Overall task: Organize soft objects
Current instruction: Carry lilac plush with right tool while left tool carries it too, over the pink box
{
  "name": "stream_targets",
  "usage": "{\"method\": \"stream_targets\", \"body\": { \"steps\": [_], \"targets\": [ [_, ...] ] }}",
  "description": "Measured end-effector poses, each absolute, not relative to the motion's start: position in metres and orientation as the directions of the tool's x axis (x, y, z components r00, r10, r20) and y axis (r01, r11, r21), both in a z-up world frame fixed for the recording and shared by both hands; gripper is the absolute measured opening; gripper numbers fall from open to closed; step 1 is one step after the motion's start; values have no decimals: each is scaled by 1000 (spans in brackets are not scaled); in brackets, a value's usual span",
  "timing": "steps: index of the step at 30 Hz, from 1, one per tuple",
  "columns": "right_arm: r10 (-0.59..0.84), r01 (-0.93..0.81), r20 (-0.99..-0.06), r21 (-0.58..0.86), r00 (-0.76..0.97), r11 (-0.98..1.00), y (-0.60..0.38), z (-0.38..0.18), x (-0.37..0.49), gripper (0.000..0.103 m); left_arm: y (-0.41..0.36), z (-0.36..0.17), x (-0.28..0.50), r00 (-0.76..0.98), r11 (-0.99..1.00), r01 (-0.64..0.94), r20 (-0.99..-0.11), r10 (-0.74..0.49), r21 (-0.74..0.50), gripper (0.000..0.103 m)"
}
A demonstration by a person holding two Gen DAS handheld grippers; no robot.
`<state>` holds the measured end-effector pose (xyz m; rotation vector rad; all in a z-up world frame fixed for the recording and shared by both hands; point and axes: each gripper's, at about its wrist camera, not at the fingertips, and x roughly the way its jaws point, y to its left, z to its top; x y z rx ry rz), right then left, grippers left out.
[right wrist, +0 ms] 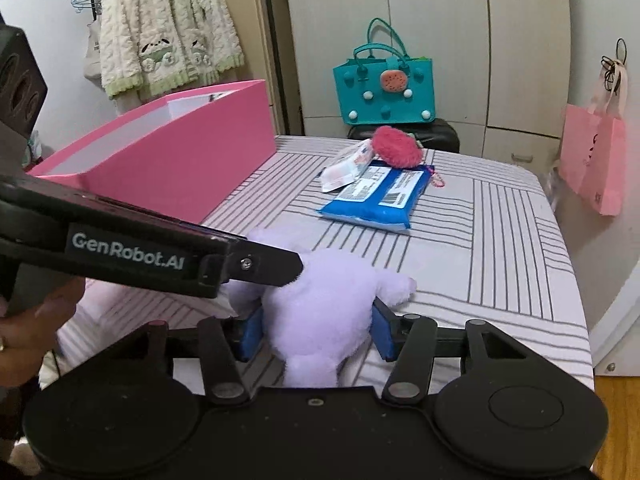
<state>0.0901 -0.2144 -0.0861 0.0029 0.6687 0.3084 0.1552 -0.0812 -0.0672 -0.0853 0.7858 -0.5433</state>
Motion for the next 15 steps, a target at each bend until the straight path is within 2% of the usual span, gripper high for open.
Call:
{"method": "stream_targets", "body": {
  "steps": [15],
  "targets": [
    [436,-391,-657,226,615,892,-182,-52,58,59,-31,-26,115,437,822,496,-737,-515,-281,45]
  ]
}}
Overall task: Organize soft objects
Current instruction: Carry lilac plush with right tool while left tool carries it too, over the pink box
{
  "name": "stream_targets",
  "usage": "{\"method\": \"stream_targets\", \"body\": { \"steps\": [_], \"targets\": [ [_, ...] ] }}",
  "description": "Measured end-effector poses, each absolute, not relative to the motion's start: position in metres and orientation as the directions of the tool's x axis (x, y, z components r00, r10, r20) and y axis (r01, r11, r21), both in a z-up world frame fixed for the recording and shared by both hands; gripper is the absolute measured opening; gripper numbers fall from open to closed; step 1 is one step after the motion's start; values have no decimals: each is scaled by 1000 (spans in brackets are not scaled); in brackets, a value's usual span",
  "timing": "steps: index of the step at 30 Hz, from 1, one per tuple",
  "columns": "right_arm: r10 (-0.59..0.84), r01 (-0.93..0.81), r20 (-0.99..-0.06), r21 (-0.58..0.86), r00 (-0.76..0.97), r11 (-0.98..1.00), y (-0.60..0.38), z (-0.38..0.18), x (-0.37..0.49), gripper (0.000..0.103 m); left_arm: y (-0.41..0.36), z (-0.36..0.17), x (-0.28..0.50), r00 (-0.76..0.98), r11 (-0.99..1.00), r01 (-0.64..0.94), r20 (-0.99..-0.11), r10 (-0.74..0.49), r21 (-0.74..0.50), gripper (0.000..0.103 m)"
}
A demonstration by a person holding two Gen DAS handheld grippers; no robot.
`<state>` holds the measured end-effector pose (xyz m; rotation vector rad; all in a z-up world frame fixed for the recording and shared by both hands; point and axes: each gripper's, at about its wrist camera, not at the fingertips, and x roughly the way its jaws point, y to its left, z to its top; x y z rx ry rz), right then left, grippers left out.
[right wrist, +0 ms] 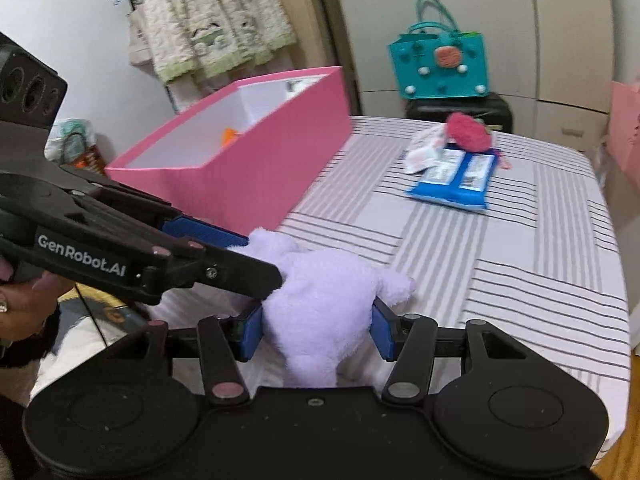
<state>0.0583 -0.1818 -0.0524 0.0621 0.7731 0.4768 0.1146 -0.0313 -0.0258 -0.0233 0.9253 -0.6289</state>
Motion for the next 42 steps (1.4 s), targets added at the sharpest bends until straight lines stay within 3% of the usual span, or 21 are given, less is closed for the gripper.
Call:
{"method": "stream_targets", "body": {
  "steps": [8,22,35,42],
  "targets": [
    [502,-489,-641,219,580,844,-149,-19,42,59,3,11,84,439,831,499,-755,-487,-246,45],
    [551,-616,-587,110,593,780,-87,28,50,60,67,57,58,583,875,442,-677,-448,-198,45],
    [570,-656,-542,45,618,754,-45,60,119,60,108,86,103,696,910,383,-598,-397,-158,45],
    [563,-641,-610,115,558,759,-29,43,182,59,125,68,165,682,921,336,-624,-381,-196,45]
  ]
}}
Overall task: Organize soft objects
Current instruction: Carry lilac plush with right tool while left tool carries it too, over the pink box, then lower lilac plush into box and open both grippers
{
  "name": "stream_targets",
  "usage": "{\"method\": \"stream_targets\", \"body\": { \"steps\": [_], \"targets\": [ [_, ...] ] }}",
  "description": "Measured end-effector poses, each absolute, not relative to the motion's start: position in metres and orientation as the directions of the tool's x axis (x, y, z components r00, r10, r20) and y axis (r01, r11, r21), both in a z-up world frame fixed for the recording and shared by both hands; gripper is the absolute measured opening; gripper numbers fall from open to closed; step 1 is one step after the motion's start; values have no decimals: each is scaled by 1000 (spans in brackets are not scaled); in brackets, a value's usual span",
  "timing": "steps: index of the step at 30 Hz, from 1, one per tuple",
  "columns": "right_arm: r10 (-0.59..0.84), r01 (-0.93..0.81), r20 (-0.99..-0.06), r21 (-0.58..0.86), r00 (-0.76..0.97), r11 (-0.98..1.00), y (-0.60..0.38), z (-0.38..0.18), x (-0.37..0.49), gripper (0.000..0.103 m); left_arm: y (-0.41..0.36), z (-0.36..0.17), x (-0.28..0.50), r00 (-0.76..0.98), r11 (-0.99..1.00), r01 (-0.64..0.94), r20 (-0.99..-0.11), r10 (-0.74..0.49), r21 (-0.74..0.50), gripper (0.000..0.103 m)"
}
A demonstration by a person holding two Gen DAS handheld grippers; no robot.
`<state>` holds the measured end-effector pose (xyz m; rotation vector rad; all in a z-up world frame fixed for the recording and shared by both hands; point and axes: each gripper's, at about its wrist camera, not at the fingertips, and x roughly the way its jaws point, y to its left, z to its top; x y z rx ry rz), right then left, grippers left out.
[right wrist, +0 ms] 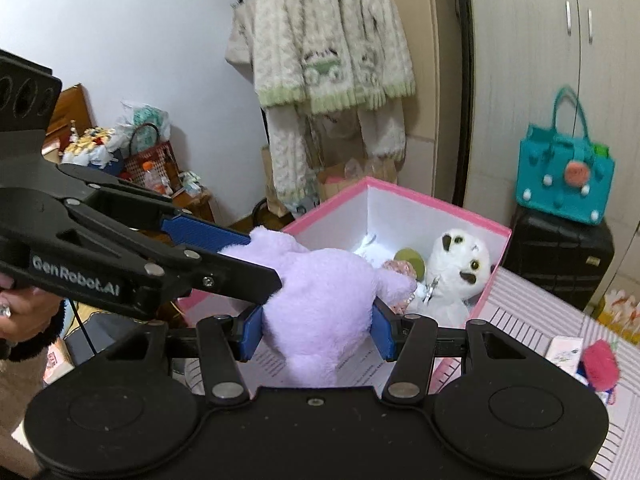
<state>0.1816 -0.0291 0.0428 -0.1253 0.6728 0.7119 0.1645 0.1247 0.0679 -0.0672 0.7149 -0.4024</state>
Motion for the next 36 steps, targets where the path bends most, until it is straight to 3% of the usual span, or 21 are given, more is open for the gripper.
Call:
{"method": "stream_targets", "body": {
  "steps": [17,24,36],
  "targets": [
    [400,-643,-795,17,456,766,6,-12,236,60,131,-5,243,531,922,304,-761,-373,-241,45],
    [308,-655,-812,-116,495,746,20,-18,230,60,129,-17,254,492,917,306,-782,-383,-257,44],
    [237,-658,-819,-211,523,723,22,-21,233,66,126,-27,262,475,911,297,-784,-400,-284,46]
  ]
}}
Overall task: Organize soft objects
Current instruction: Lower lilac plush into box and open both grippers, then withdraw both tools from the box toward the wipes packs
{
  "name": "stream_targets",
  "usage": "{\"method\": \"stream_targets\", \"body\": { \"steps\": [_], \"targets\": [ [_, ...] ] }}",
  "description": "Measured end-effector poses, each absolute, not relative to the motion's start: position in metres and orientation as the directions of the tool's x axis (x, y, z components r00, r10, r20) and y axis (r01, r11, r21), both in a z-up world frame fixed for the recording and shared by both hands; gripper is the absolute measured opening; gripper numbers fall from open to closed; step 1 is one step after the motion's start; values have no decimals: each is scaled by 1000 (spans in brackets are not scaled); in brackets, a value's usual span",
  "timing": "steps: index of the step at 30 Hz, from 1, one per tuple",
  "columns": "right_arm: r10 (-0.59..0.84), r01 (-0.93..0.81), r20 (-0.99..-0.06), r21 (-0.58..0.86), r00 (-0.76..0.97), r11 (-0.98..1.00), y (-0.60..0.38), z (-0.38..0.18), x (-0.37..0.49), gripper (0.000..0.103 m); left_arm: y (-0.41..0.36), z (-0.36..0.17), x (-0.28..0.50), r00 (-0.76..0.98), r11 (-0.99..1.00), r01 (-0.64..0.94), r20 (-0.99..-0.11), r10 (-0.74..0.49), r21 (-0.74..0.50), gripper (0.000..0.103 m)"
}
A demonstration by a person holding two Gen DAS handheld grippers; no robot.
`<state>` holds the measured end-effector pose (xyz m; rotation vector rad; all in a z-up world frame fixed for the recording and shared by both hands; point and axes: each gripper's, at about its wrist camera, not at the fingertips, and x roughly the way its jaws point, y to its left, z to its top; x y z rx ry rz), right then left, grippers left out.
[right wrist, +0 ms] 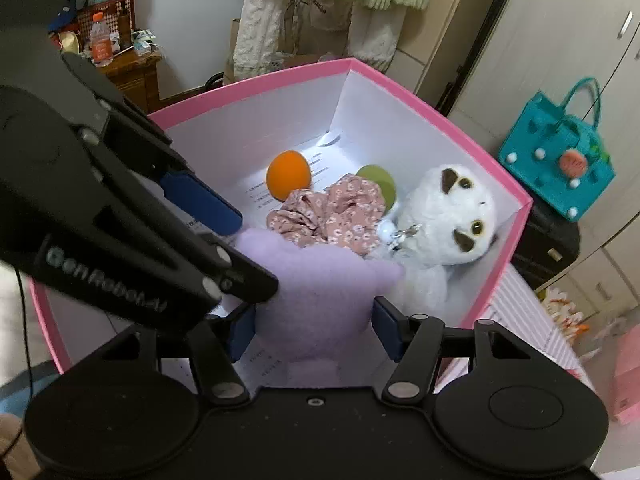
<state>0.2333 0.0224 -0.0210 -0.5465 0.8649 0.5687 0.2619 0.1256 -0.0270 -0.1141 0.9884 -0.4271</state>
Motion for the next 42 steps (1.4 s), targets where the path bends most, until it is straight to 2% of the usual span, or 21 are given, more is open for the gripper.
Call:
{"method": "stream_targets", "body": {
  "steps": [13,23,27,29,38,42],
  "targets": [
    [392,-640,-723,-90,569,763,-29,28,192,68,139,14,224,586,932,304,-734,-345,-195,51],
    [500,-664,-662,5,558,748,-59,65,150,68,131,54,174,607,928,353,-725,-326,-122,56],
    [532,-678,-638,21,557,735,-69,79,130,68,121,71,151,612,917,392,-722,-322,-77,57],
    [540,-680,-628,25,560,733,-75,85,120,68,115,78,140,636,915,403,-714,-292,-16,58],
    [539,-677,-632,31,556,735,-101,92,87,68,89,90,103,632,881,467,-724,-276,72,61],
    [560,-673,-639,87,527,734,-116,88,79,68,76,83,91,597,856,512,-747,-291,76,61]
  ]
}}
